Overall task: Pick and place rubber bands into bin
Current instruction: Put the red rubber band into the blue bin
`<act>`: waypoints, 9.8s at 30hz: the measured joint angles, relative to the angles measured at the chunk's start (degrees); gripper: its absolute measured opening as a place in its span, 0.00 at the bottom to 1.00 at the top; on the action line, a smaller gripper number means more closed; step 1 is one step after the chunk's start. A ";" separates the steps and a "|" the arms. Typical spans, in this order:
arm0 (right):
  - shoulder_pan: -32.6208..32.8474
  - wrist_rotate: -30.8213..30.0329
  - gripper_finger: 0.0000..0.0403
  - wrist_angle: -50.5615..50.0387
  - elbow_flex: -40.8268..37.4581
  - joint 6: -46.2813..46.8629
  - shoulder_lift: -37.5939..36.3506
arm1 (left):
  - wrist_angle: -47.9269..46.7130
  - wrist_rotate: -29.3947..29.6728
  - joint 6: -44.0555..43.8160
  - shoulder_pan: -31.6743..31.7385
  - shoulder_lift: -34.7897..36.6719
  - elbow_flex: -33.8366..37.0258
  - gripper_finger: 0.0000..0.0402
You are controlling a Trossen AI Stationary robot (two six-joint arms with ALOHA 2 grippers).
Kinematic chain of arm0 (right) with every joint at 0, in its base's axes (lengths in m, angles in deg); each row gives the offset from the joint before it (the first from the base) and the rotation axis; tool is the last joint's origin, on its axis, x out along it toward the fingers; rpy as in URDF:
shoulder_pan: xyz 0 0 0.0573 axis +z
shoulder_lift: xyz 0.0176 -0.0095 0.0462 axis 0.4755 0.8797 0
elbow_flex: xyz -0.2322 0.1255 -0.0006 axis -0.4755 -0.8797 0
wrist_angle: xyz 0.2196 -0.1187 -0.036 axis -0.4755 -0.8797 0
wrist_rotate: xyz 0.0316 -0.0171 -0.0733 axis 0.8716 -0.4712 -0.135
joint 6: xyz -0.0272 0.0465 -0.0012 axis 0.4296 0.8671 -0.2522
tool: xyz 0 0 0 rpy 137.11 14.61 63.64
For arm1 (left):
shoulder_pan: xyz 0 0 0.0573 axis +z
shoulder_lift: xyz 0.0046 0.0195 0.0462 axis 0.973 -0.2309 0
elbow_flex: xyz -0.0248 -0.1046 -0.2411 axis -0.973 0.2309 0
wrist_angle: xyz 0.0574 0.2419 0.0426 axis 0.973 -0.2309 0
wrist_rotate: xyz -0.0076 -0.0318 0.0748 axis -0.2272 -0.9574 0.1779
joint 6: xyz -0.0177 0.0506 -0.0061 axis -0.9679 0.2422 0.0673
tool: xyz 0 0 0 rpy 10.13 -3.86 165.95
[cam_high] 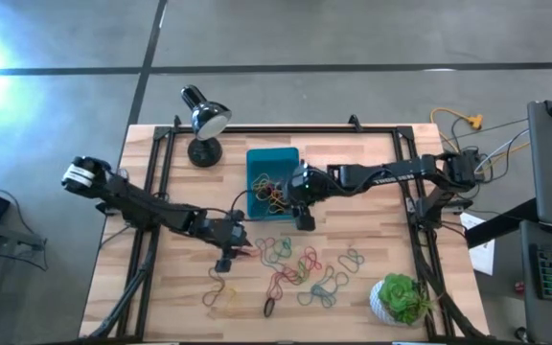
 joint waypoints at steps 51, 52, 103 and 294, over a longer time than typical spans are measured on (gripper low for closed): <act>21.04 -3.65 0.42 -6.92 -0.11 16.67 -2.98 | 6.67 10.26 -7.61 0.98 -16.67 -5.22 0.26; 21.04 -3.65 0.42 -6.90 -0.11 16.66 -2.98 | 6.57 10.24 -7.75 0.98 -16.67 -5.18 0.26; 21.06 -5.19 0.25 -6.38 -4.86 22.26 -2.96 | 1.63 16.83 6.08 1.68 7.73 -5.51 0.00; 16.00 -25.45 0.02 -10.67 4.83 -2.73 -10.85 | -25.89 6.56 4.51 9.84 1.33 -16.13 0.34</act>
